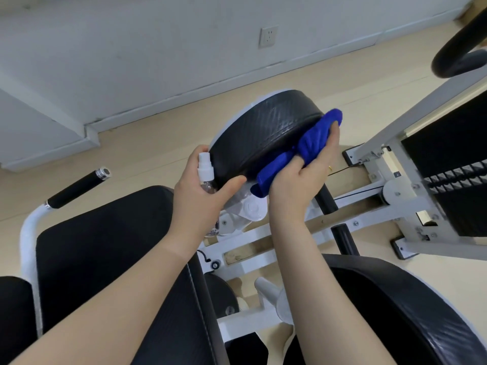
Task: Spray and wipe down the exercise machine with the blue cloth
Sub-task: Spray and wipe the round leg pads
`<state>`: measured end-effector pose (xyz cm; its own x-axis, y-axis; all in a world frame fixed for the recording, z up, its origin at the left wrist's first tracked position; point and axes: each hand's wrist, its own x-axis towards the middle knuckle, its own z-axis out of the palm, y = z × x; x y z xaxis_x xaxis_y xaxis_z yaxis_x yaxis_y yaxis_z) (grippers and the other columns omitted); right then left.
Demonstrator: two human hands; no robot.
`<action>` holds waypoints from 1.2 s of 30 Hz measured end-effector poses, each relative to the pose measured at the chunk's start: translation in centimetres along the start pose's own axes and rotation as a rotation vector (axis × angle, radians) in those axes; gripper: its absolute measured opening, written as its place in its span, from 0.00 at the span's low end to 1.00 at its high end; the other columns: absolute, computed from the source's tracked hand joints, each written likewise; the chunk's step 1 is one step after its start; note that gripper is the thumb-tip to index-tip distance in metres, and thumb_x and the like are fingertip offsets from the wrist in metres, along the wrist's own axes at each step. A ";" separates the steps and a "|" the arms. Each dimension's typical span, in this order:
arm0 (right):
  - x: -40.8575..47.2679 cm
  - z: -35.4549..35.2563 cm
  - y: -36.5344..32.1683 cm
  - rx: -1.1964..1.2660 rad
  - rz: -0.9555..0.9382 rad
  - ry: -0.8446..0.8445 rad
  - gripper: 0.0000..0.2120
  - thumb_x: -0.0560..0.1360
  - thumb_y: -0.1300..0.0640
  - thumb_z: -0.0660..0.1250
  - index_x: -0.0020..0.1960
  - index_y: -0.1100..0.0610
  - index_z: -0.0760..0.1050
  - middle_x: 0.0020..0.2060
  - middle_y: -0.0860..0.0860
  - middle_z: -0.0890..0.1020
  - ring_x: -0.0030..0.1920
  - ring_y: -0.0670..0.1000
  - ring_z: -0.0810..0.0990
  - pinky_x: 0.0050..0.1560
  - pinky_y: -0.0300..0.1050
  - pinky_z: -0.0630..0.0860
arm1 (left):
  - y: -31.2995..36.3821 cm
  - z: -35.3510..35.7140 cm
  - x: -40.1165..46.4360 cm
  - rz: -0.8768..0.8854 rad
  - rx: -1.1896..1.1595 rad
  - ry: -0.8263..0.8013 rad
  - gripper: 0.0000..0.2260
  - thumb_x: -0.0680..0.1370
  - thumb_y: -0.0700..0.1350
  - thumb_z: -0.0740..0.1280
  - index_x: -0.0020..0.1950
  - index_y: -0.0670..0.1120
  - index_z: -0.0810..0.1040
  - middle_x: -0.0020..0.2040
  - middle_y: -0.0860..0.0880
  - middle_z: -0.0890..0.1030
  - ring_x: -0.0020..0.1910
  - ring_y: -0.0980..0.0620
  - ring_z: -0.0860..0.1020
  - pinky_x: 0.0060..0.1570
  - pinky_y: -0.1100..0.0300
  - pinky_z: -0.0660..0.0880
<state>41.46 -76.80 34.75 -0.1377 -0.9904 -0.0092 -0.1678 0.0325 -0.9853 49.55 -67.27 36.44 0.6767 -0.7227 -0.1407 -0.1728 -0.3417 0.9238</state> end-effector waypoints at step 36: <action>-2.5 2.6 2.8 -0.180 0.383 -0.063 0.18 0.73 0.71 0.55 0.61 0.60 0.64 0.58 0.57 0.66 0.47 0.49 0.66 0.45 0.34 0.59 | -1.1 -0.3 1.5 0.051 0.030 -0.008 0.23 0.73 0.51 0.69 0.66 0.51 0.67 0.43 0.51 0.77 0.38 0.51 0.77 0.39 0.61 0.77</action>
<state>43.90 -74.63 31.59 -0.1645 -0.9082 -0.3849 -0.2843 0.4173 -0.8631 50.95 -67.78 35.35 0.6605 -0.7445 -0.0968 -0.2285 -0.3222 0.9187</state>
